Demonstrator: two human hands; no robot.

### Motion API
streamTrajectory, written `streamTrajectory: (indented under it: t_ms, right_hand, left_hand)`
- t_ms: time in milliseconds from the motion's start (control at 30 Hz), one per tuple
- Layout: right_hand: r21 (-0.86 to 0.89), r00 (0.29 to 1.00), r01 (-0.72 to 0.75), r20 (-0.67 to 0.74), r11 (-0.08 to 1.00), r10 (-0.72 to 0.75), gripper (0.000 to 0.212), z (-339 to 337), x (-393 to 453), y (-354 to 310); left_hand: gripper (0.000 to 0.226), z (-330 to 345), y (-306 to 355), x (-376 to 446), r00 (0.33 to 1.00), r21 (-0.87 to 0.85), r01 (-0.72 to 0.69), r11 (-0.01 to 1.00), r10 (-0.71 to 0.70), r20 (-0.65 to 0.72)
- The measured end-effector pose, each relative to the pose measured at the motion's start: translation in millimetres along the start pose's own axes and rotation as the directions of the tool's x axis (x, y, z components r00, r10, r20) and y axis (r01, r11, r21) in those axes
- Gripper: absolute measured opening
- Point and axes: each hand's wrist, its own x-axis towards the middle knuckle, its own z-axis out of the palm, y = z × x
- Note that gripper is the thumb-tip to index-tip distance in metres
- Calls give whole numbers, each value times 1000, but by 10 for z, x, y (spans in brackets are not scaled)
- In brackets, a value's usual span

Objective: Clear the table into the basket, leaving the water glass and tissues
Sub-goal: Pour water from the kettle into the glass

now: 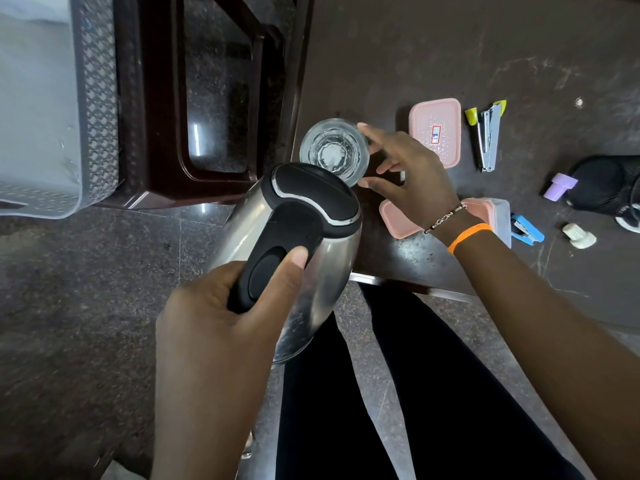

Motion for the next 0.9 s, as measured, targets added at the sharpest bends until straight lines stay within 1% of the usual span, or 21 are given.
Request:
streamTrajectory:
  t_ms: [133, 367, 500, 667, 900]
  right_hand:
    - [2, 1000, 3, -14, 1000, -3, 66, 13, -1, 4]
    - [20, 1000, 4, -27, 1000, -4, 68, 38, -7, 46]
    - [41, 1000, -3, -26, 999, 4, 68, 62, -16, 52]
    - [65, 1000, -7, -23, 998, 8, 68, 46, -1, 39]
    - [131, 999, -33, -8, 991, 34, 67, 39, 28, 51]
  left_hand:
    - [70, 12, -3, -3, 1000, -29, 9, 1000, -9, -7]
    - [71, 24, -8, 4, 1000, -23, -9, 1000, 9, 0]
    - [71, 2, -25, 4, 999, -3, -35, 999, 35, 15]
    - [71, -4, -9, -14, 1000, -11, 5, 1000, -4, 27]
    - [71, -37, 7, -21, 999, 4, -22, 1000, 22, 33]
